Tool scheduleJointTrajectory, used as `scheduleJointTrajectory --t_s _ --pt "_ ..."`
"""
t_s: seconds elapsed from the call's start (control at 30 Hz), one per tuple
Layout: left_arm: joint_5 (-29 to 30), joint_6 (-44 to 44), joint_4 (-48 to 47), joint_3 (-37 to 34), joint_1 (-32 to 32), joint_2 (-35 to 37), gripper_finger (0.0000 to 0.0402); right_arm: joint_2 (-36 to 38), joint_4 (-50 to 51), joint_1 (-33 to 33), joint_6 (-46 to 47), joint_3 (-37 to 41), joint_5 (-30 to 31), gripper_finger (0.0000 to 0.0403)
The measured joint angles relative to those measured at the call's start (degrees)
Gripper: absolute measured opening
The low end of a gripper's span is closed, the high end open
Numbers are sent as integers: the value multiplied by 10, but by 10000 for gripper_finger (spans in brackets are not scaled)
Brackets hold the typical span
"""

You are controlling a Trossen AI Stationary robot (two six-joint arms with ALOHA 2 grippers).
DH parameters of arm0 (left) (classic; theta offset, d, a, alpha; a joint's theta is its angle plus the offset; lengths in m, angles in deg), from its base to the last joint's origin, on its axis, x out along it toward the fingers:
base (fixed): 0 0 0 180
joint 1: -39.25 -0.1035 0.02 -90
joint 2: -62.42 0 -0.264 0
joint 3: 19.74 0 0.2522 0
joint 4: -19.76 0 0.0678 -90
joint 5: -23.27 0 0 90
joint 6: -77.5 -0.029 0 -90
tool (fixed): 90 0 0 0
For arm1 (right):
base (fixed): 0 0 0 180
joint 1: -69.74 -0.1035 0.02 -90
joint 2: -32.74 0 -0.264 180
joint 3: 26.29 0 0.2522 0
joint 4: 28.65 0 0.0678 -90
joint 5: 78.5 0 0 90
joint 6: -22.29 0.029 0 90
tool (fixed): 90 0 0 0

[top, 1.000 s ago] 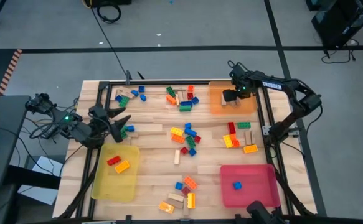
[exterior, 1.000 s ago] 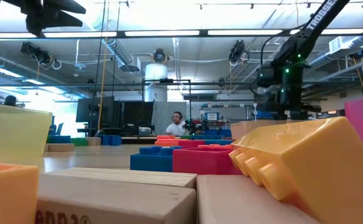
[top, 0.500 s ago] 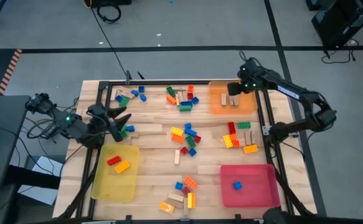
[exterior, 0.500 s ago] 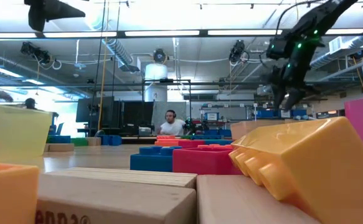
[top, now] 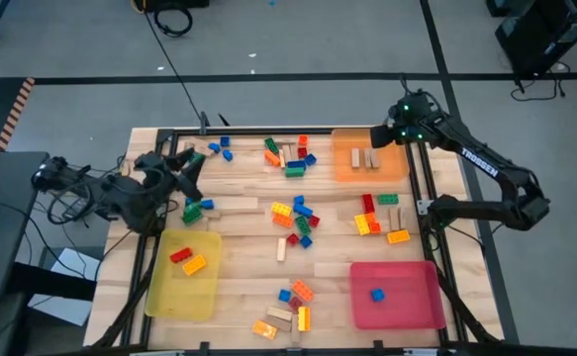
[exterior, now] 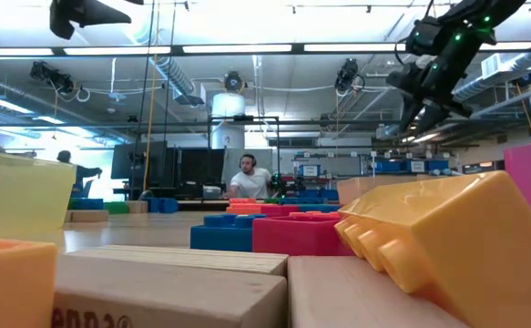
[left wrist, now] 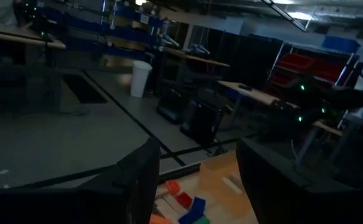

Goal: Sort blocks by size
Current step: Put the large orange game piece into the yellow bin

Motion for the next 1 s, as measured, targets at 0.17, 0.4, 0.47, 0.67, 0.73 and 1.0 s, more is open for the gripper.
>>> scheduleJointTrajectory --t_s 0.17,0.4,0.47,0.67,0.73,1.0 --pt "-71 19 -5 14 -68 -1 219 1 0 0 -15 0 0 170" --pt "-197 103 -66 15 -182 -9 219 -4 0 0 -15 0 0 168" --pt "-244 126 -87 15 -217 -17 219 -4 1 0 -15 0 -1 168" --pt "-394 123 -99 15 -330 -64 218 -4 1 0 -15 0 -2 168" --pt "-453 114 -98 15 -373 -85 216 -4 1 0 -15 0 -2 168" --pt "-723 66 -92 49 -550 -212 213 -4 1 0 -15 0 -2 168"
